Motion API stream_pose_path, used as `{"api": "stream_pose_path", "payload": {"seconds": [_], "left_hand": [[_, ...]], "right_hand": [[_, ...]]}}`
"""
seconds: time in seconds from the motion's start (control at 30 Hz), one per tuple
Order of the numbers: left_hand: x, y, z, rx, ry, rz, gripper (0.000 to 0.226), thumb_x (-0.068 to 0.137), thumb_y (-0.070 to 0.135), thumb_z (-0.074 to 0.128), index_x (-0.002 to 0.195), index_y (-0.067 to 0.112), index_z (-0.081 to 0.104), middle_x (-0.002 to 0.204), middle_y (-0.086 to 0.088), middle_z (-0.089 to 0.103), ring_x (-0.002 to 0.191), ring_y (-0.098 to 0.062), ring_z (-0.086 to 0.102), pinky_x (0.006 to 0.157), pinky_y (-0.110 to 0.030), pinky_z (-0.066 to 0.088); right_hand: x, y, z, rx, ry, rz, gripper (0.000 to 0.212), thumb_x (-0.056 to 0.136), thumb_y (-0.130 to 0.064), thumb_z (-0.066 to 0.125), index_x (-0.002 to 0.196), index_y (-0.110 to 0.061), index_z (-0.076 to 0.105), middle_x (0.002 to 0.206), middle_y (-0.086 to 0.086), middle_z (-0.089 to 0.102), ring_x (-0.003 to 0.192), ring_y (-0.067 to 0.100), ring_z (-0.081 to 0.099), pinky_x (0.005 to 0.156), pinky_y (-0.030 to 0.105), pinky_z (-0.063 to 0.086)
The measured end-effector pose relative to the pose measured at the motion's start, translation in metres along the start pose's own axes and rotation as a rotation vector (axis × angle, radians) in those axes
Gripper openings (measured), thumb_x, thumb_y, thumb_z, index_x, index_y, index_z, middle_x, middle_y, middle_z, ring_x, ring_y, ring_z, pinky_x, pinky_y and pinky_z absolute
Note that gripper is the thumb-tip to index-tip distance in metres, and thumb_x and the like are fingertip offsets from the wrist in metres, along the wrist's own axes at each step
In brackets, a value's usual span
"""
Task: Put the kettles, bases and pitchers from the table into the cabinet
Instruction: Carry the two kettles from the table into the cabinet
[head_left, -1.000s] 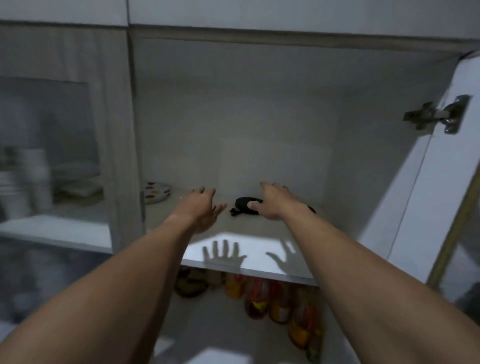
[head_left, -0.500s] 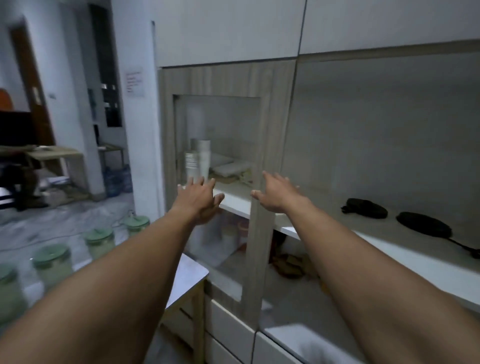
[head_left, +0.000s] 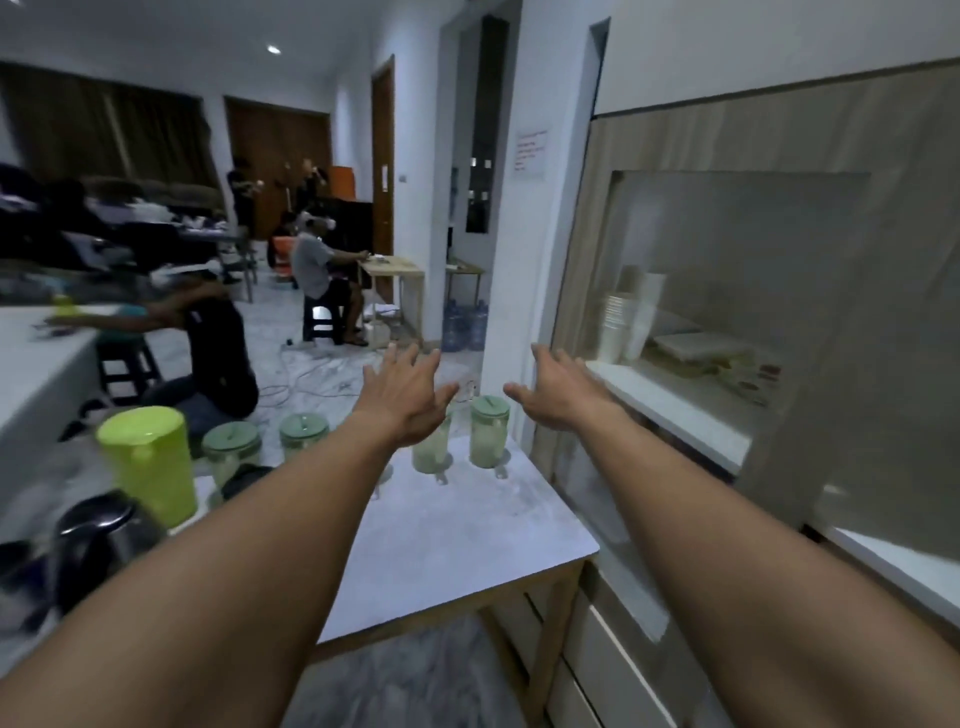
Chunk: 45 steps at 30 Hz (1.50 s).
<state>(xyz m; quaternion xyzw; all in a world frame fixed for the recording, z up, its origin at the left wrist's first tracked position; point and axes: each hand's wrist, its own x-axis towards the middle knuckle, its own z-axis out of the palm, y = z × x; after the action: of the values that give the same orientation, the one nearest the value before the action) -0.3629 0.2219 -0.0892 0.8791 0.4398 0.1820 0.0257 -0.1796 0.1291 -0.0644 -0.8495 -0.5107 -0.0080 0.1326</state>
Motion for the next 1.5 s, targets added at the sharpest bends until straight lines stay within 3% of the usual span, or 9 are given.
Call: {"api": "stream_pose_path", "payload": {"seconds": [0.3, 0.7, 0.83, 0.93, 1.07, 1.17, 1.33, 1.4, 1.5], "left_hand": [[-0.051, -0.142, 0.006, 0.039, -0.043, -0.275, 0.063, 0.1, 0.052, 0.032, 0.154, 0.022, 0.022, 0.163, -0.009, 0.017, 0.15, -0.035, 0.008, 0.116, -0.06, 0.011], [-0.113, -0.291, 0.036, 0.034, 0.11, -0.368, 0.052, 0.097, 0.044, 0.044, 0.144, 0.021, 0.042, 0.152, -0.013, 0.036, 0.142, -0.033, 0.027, 0.112, -0.05, 0.028], [-0.145, -0.32, 0.06, 0.062, 0.135, -0.449, 0.055, 0.092, 0.041, 0.055, 0.14, 0.019, 0.04, 0.144, -0.014, 0.038, 0.131, -0.035, 0.035, 0.104, -0.048, 0.035], [-0.167, -0.337, 0.077, 0.049, 0.111, -0.566, 0.061, 0.087, 0.04, 0.06, 0.138, 0.015, 0.036, 0.142, -0.016, 0.035, 0.127, -0.039, 0.037, 0.1, -0.05, 0.038], [-0.186, -0.357, 0.099, -0.066, 0.106, -0.768, 0.068, 0.088, 0.039, 0.063, 0.139, 0.008, 0.03, 0.14, -0.018, 0.032, 0.123, -0.039, 0.039, 0.096, -0.05, 0.04], [-0.19, -0.369, 0.116, -0.159, 0.093, -0.859, 0.07, 0.088, 0.044, 0.062, 0.136, 0.006, 0.03, 0.135, -0.018, 0.037, 0.122, -0.039, 0.041, 0.094, -0.049, 0.04], [-0.188, -0.379, 0.14, -0.426, 0.118, -1.018, 0.067, 0.082, 0.051, 0.068, 0.123, 0.014, 0.03, 0.126, -0.015, 0.053, 0.111, -0.039, 0.055, 0.089, -0.051, 0.047], [-0.183, -0.382, 0.145, -0.526, 0.153, -1.105, 0.061, 0.082, 0.051, 0.069, 0.117, 0.016, 0.033, 0.116, -0.012, 0.06, 0.103, -0.038, 0.06, 0.084, -0.046, 0.049], [-0.177, -0.39, 0.153, -0.627, 0.176, -1.194, 0.056, 0.082, 0.051, 0.07, 0.12, 0.014, 0.052, 0.113, -0.008, 0.064, 0.105, -0.034, 0.06, 0.082, -0.04, 0.047]], "right_hand": [[0.03, -0.122, 0.076, 0.054, -0.136, -0.224, 0.083, 0.094, -0.063, 0.047, 0.159, -0.023, 0.013, 0.162, 0.012, 0.026, 0.146, 0.039, 0.029, 0.113, 0.059, 0.032], [0.008, -0.257, 0.195, 0.167, -0.283, -0.3, 0.08, 0.094, -0.058, 0.052, 0.156, -0.02, 0.019, 0.16, 0.011, 0.03, 0.145, 0.036, 0.031, 0.11, 0.057, 0.037], [-0.013, -0.278, 0.237, 0.183, -0.334, -0.294, 0.072, 0.094, -0.054, 0.054, 0.151, -0.019, 0.028, 0.15, 0.013, 0.039, 0.135, 0.038, 0.043, 0.103, 0.054, 0.043], [-0.024, -0.287, 0.266, 0.182, -0.315, -0.257, 0.064, 0.095, -0.054, 0.053, 0.144, -0.018, 0.034, 0.14, 0.013, 0.047, 0.123, 0.038, 0.052, 0.091, 0.05, 0.049], [-0.035, -0.297, 0.3, 0.214, -0.303, -0.179, 0.065, 0.093, -0.051, 0.058, 0.142, -0.017, 0.033, 0.134, 0.014, 0.05, 0.119, 0.039, 0.053, 0.09, 0.05, 0.05], [-0.036, -0.301, 0.318, 0.278, -0.269, -0.08, 0.067, 0.09, -0.049, 0.063, 0.141, -0.016, 0.034, 0.128, 0.013, 0.055, 0.116, 0.039, 0.056, 0.089, 0.05, 0.051], [-0.031, -0.298, 0.342, 0.439, -0.272, 0.072, 0.045, 0.09, -0.038, 0.067, 0.122, -0.017, 0.044, 0.104, 0.003, 0.059, 0.097, 0.033, 0.061, 0.075, 0.039, 0.049], [-0.028, -0.294, 0.352, 0.534, -0.303, 0.141, 0.041, 0.089, -0.036, 0.069, 0.119, -0.017, 0.049, 0.101, 0.002, 0.058, 0.093, 0.031, 0.06, 0.075, 0.038, 0.049], [-0.023, -0.288, 0.368, 0.647, -0.33, 0.197, 0.036, 0.086, -0.038, 0.072, 0.112, -0.015, 0.061, 0.099, 0.006, 0.067, 0.09, 0.03, 0.063, 0.074, 0.037, 0.052]]}}
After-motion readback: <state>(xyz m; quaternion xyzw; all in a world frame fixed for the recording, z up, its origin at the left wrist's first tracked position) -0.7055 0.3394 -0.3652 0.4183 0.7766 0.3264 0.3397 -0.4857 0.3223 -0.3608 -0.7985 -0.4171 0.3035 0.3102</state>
